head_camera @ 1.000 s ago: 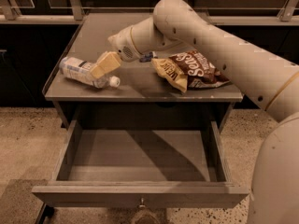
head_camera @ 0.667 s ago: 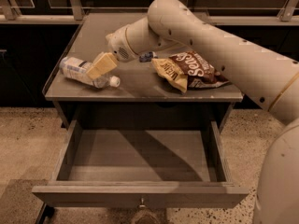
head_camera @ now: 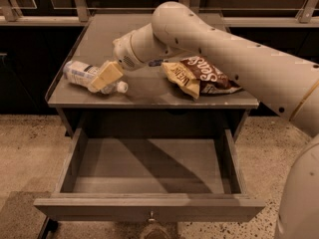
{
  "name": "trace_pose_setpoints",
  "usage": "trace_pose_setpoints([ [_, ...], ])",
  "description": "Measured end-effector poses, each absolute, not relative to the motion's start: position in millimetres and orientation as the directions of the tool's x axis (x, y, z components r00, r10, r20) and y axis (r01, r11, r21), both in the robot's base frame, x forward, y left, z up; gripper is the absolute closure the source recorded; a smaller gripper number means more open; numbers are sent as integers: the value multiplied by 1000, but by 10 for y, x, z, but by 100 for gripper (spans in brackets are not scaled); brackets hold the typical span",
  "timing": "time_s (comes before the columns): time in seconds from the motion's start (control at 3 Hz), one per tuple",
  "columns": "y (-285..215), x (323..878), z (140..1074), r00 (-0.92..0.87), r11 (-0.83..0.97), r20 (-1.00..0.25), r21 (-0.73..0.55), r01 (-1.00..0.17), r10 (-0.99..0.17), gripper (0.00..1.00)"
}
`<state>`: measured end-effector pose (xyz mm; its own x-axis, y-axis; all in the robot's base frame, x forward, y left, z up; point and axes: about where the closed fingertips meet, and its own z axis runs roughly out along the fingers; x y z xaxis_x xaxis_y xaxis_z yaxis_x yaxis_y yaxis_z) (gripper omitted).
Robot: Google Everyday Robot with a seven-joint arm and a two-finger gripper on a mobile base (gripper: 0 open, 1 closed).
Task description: Place blue plastic bottle into top drawer
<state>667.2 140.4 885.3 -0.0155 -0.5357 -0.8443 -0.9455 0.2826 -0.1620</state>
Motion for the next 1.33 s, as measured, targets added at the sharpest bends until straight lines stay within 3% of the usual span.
trace_pose_setpoints([
  [1.0,1282,6679,8557,-77,323,-839,-122,-939,-539,0],
  [1.33,1282,6679,8557,-77,323,-839,-122,-939,-539,19],
])
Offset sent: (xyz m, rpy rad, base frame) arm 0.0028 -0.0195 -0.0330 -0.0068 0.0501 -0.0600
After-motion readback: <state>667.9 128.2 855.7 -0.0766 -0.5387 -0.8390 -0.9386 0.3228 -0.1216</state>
